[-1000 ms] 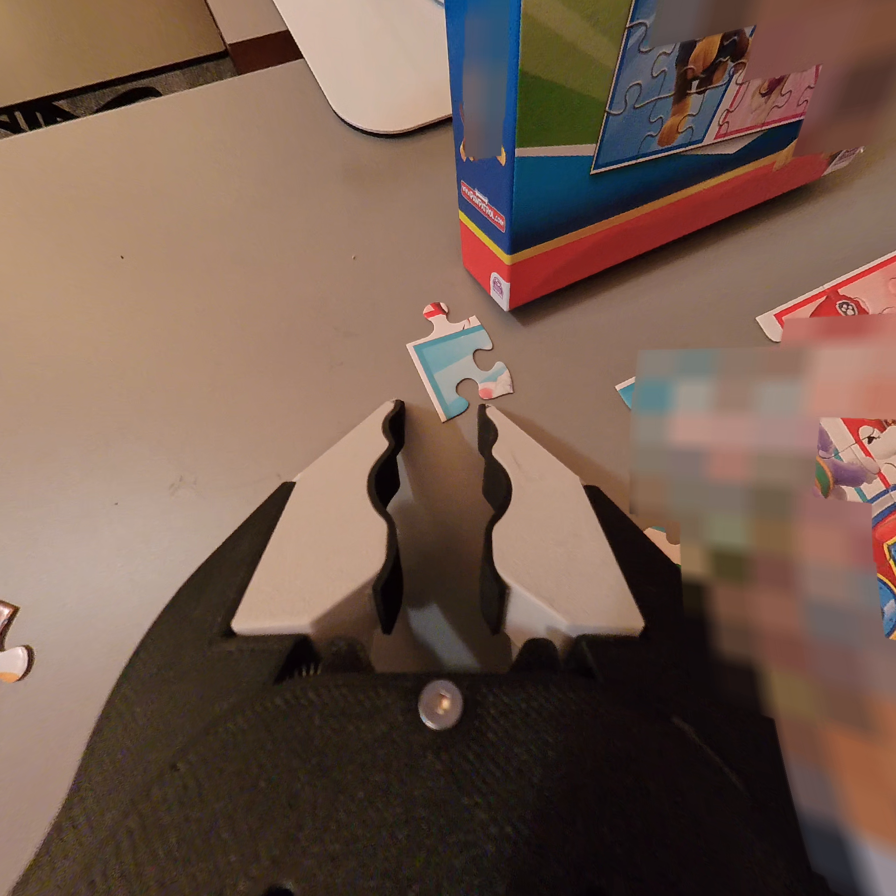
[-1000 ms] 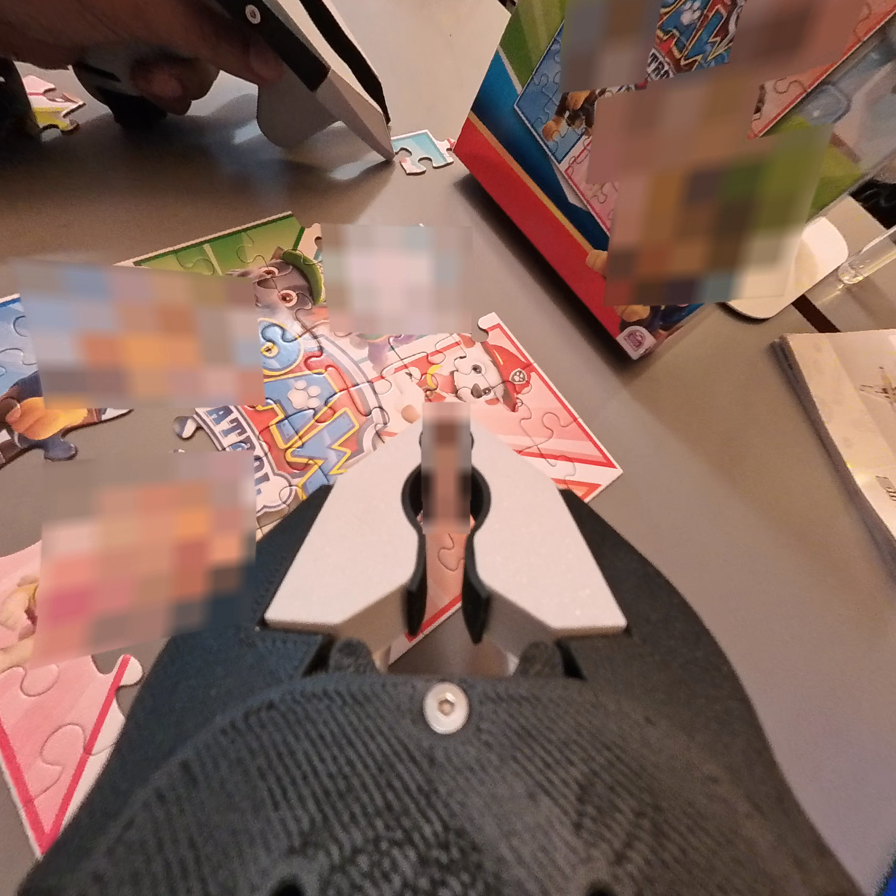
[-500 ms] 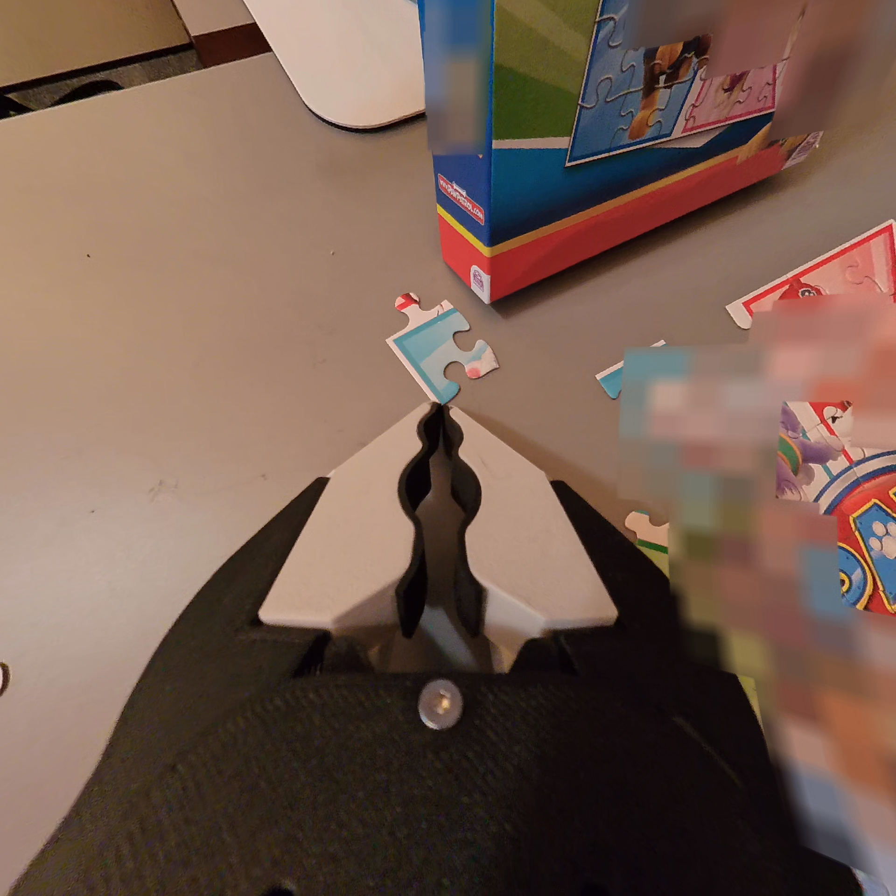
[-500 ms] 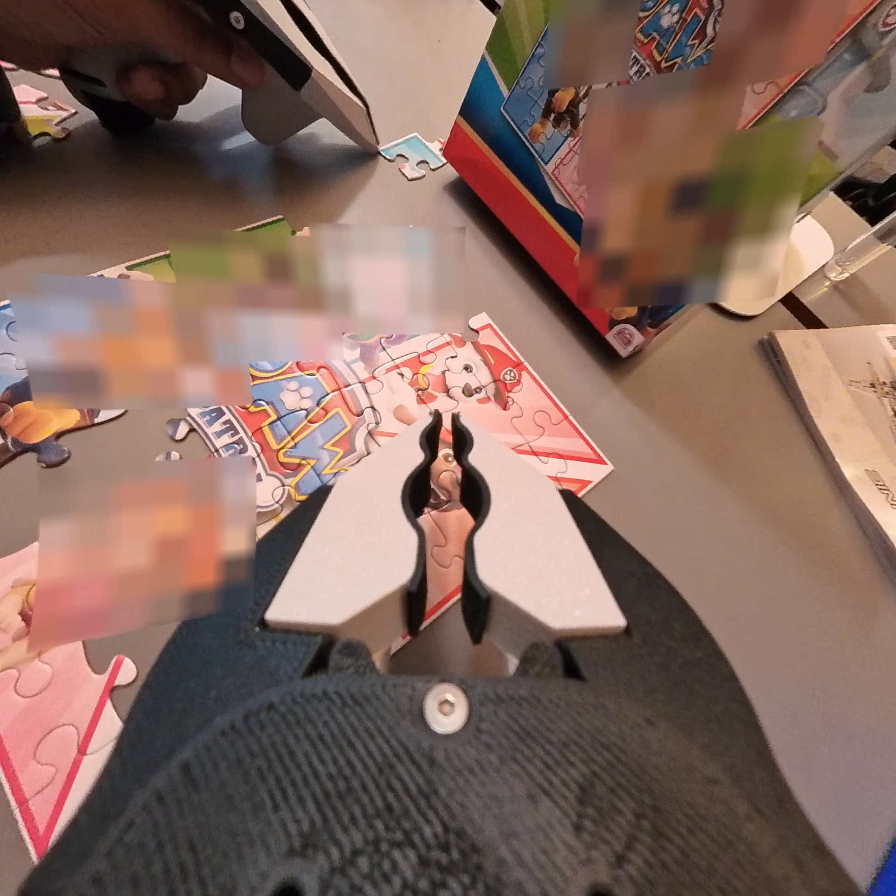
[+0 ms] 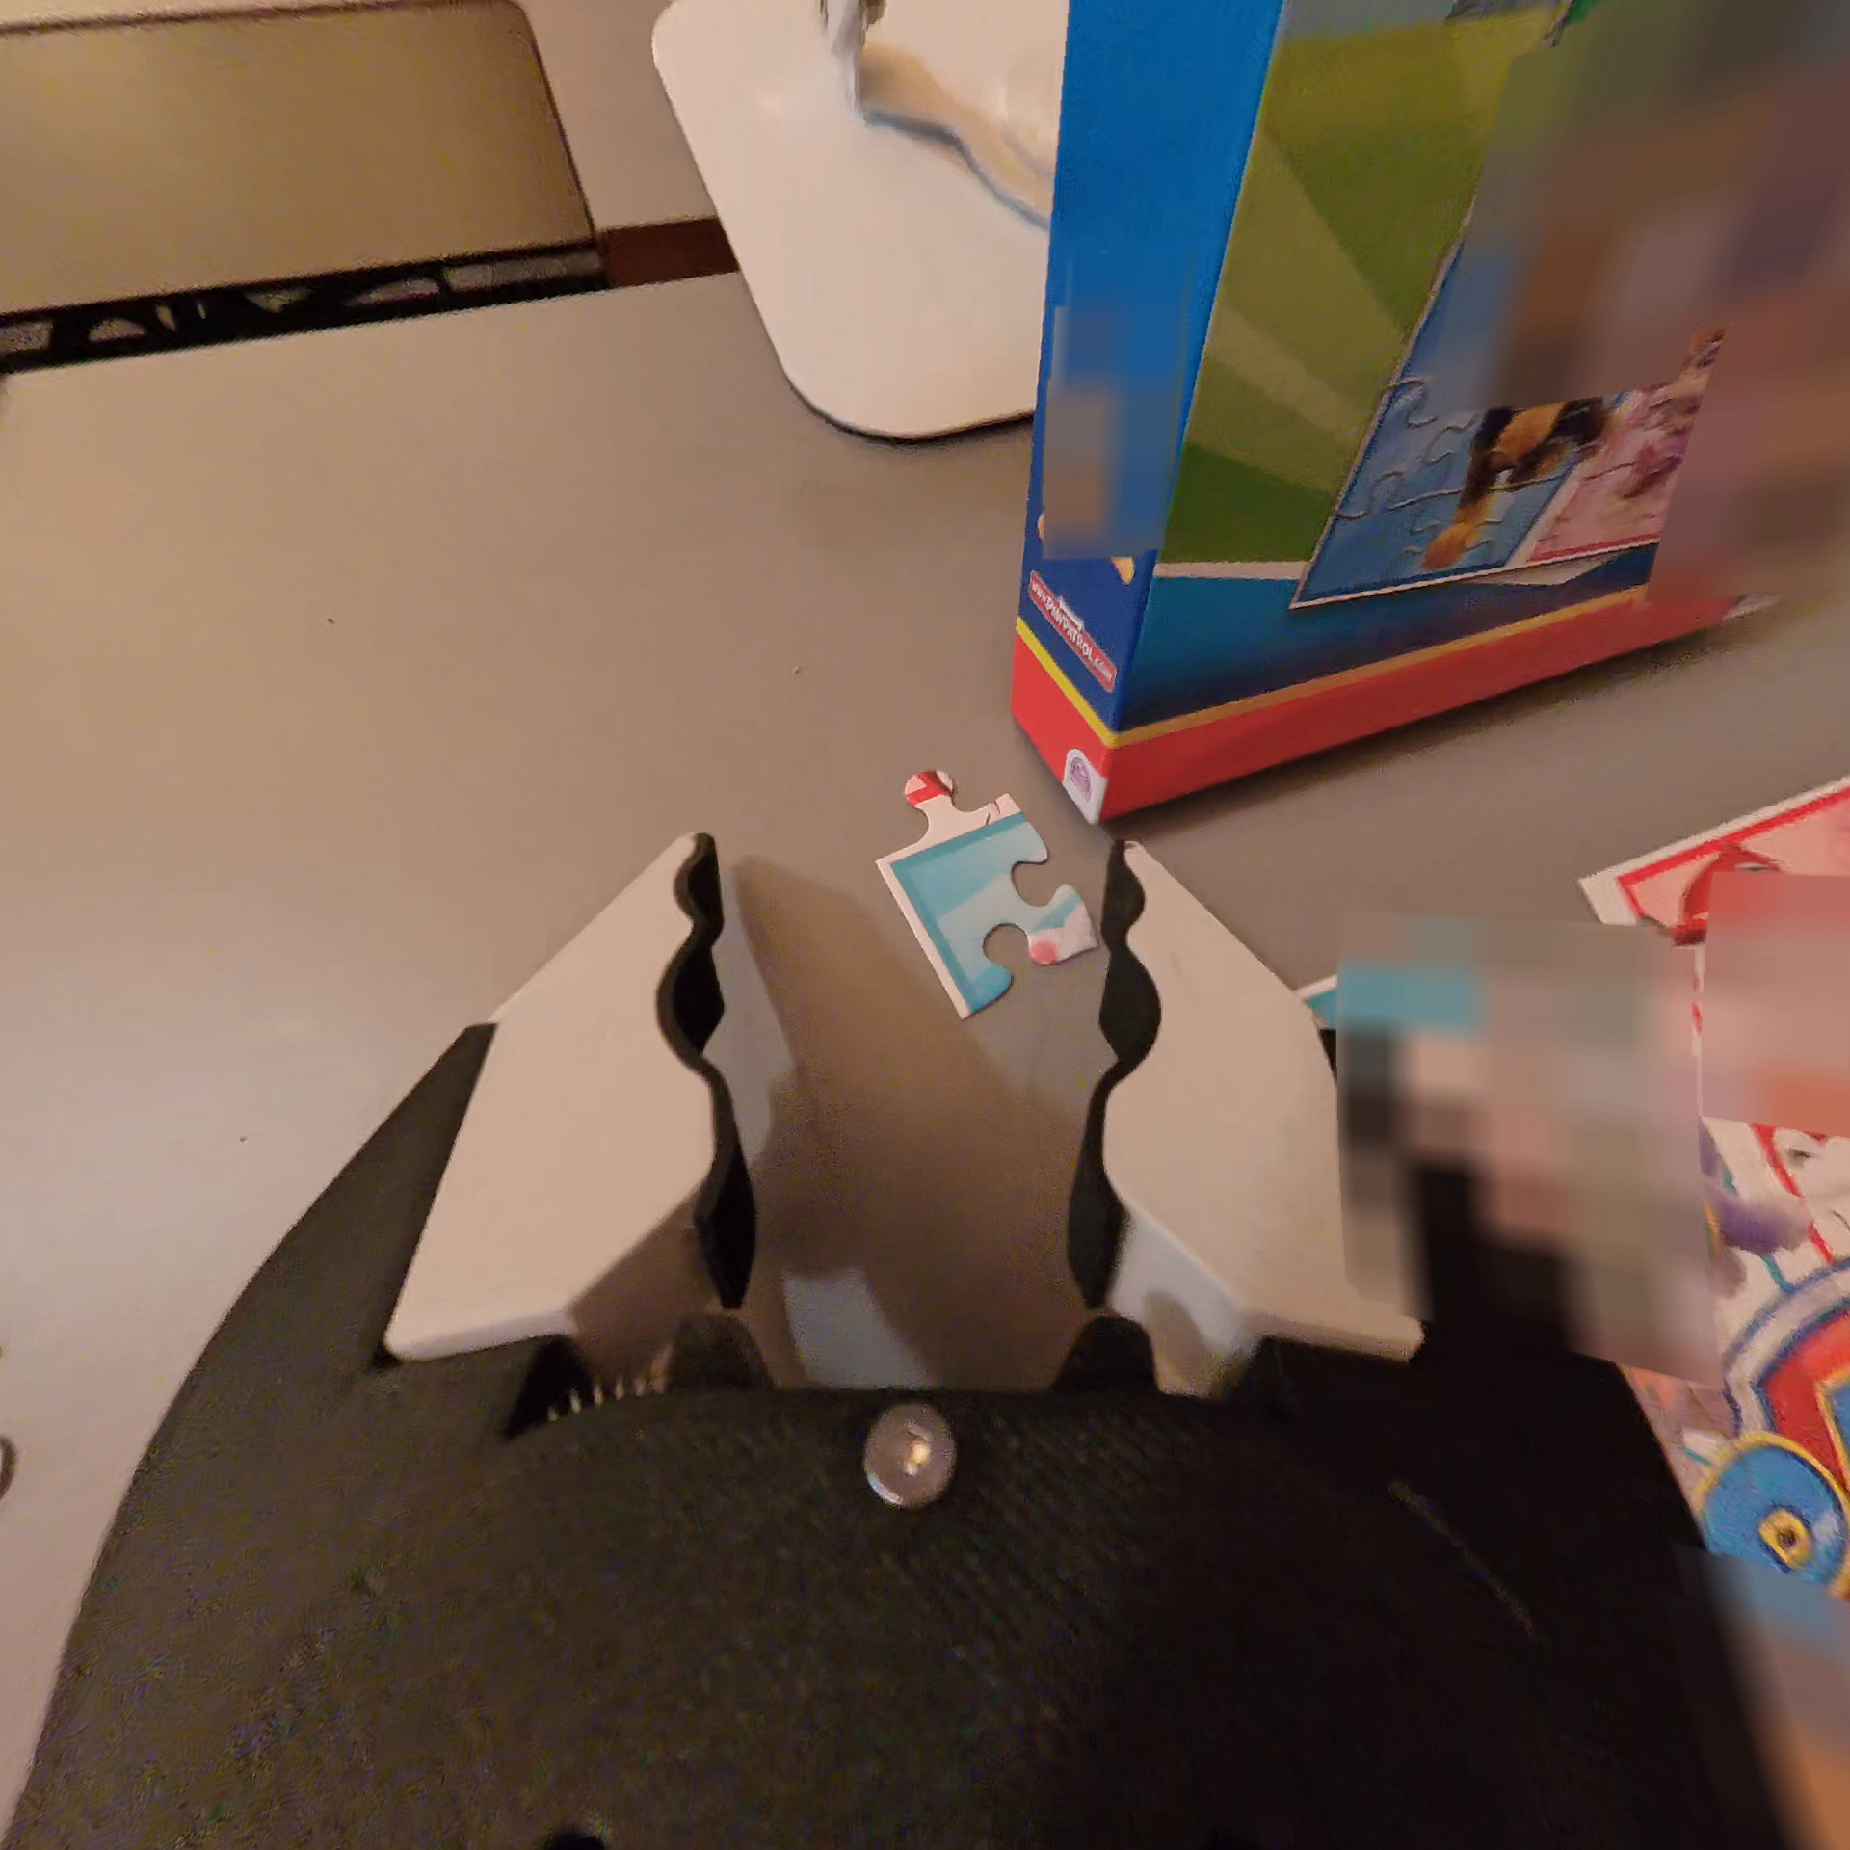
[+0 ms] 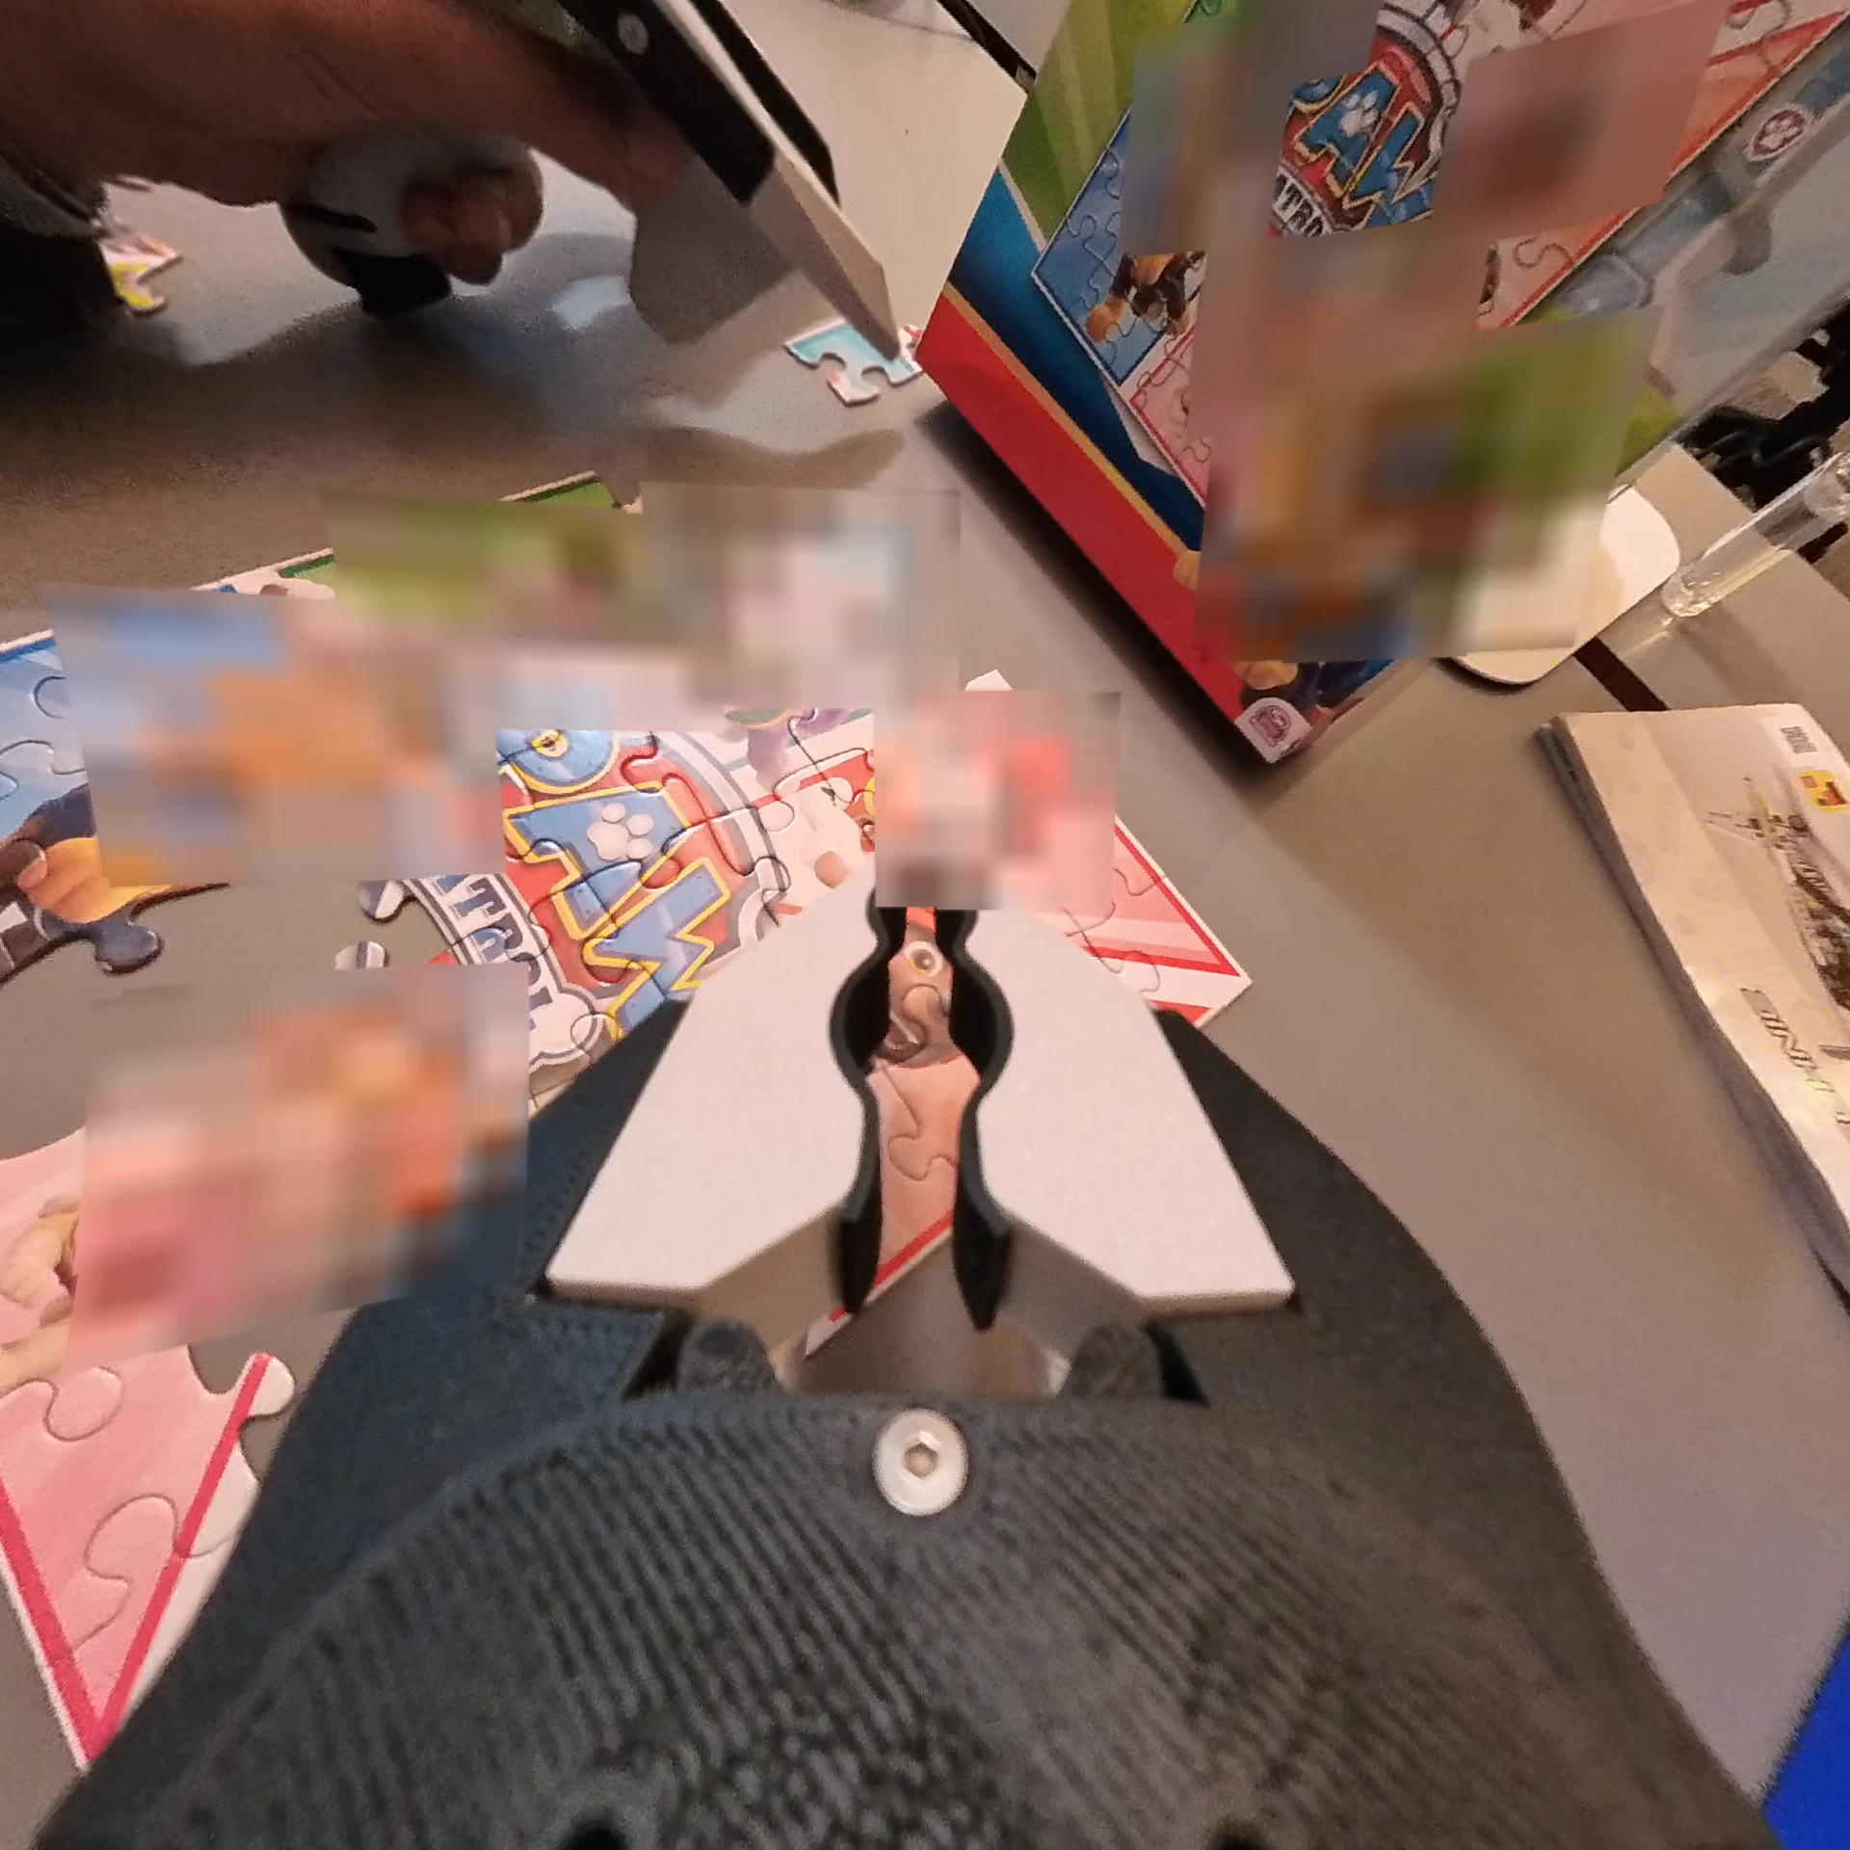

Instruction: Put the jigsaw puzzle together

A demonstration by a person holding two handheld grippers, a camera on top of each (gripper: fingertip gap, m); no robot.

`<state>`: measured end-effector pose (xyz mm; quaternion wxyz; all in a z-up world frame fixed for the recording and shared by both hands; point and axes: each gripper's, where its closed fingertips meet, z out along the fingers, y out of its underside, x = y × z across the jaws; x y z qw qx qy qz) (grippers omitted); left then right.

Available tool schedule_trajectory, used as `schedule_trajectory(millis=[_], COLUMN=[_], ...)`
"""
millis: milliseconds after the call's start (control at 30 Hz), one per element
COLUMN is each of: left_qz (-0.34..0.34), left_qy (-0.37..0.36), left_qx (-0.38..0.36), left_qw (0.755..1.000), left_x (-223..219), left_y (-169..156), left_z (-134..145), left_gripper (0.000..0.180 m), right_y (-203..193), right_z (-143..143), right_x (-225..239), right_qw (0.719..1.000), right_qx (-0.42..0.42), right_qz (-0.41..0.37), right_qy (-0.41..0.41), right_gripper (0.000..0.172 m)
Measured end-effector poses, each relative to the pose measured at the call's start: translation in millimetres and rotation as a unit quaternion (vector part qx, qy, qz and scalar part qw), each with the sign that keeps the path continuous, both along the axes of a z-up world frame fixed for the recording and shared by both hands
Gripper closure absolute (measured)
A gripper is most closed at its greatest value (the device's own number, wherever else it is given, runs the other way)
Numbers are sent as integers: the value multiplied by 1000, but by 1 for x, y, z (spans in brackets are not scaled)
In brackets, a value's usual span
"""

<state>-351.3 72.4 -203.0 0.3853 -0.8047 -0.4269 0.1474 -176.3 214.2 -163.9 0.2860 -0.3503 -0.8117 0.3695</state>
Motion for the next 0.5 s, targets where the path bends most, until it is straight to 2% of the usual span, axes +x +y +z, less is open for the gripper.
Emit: schedule_trajectory(millis=[100,333,500], left_qz=[3,-53,-125], left_qy=[4,3,-2], left_qx=[-62,-73,-68], left_qw=[998,996,990], left_x=[-1,16,35], left_y=[1,5,4], left_z=[-11,-10,-10], left_gripper=[104,154,154], right_y=[3,2,-1], right_z=[0,2,3], right_x=[-1,1,2], right_qw=[1000,1000,1000], right_qx=[-3,-1,7], right_qz=[-4,1,6], right_qy=[-1,1,6], right_gripper=[169,169,169])
